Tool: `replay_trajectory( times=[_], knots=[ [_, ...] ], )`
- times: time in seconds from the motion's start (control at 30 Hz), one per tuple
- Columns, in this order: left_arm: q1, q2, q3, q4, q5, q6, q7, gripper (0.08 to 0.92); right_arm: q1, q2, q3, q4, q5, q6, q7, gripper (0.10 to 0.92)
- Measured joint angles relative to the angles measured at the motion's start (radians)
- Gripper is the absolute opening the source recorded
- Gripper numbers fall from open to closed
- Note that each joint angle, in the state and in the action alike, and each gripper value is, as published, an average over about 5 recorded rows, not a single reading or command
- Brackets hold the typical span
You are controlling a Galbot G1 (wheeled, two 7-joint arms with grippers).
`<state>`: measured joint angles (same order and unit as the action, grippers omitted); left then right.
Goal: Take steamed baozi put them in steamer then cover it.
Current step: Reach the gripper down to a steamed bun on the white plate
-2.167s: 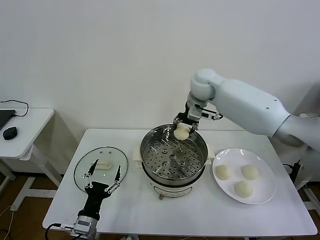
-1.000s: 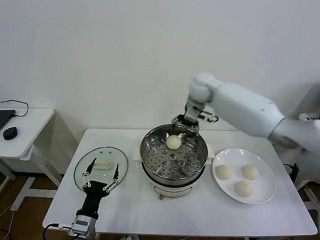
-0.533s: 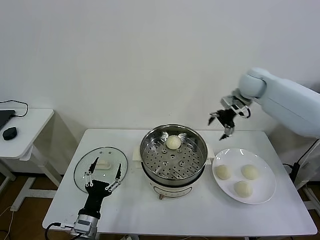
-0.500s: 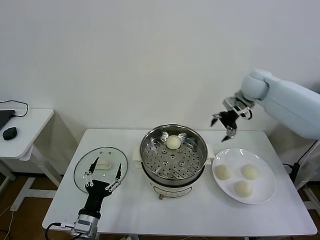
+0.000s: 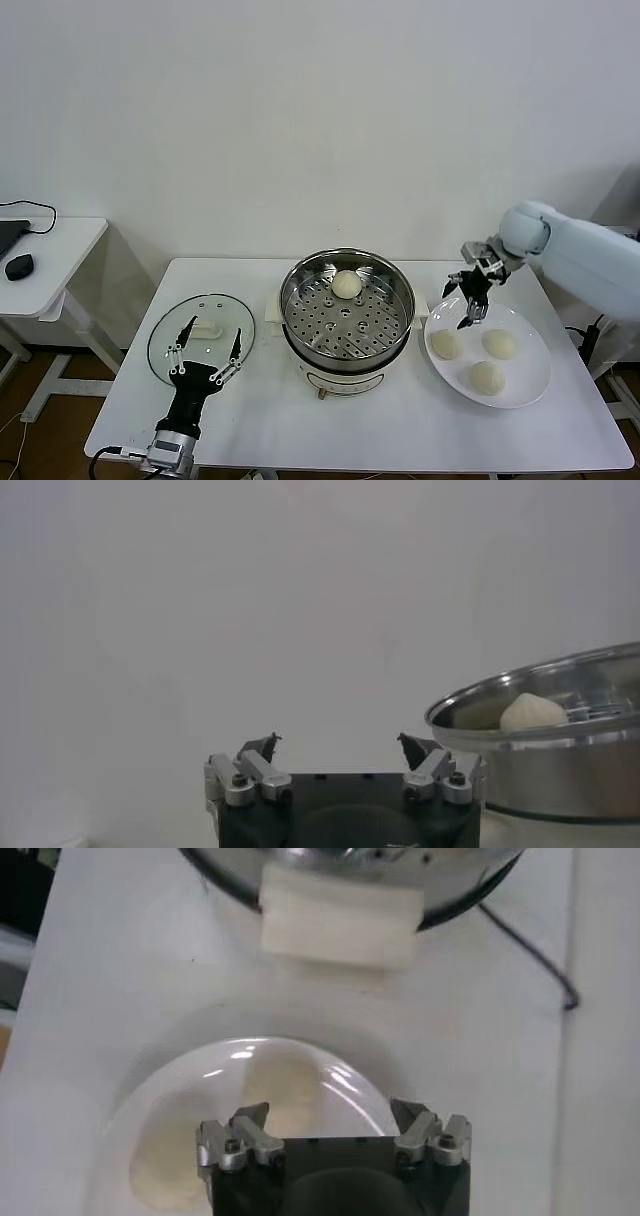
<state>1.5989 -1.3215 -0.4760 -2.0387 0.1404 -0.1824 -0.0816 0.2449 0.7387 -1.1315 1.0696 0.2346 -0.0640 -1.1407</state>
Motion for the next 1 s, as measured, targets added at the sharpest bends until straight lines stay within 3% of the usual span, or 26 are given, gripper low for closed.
replay_trajectory(
  times=[0.57,0.83,1.0],
  knots=[
    [-0.002,-0.001,-0.003,0.01,0.0,-0.004,-0.003,0.823,-0.115,0.009,0.058,-0.027,-0.005,-0.016,0.057,0.81],
    [-0.004,-0.001,-0.001,0.013,-0.001,-0.005,-0.004,0.823,-0.116,-0.007,0.057,-0.017,-0.003,-0.016,0.077,0.689],
    [-0.004,-0.001,0.001,0.008,-0.001,-0.004,-0.005,0.823,-0.097,-0.025,0.045,-0.001,0.007,-0.016,0.083,0.664]
  ],
)
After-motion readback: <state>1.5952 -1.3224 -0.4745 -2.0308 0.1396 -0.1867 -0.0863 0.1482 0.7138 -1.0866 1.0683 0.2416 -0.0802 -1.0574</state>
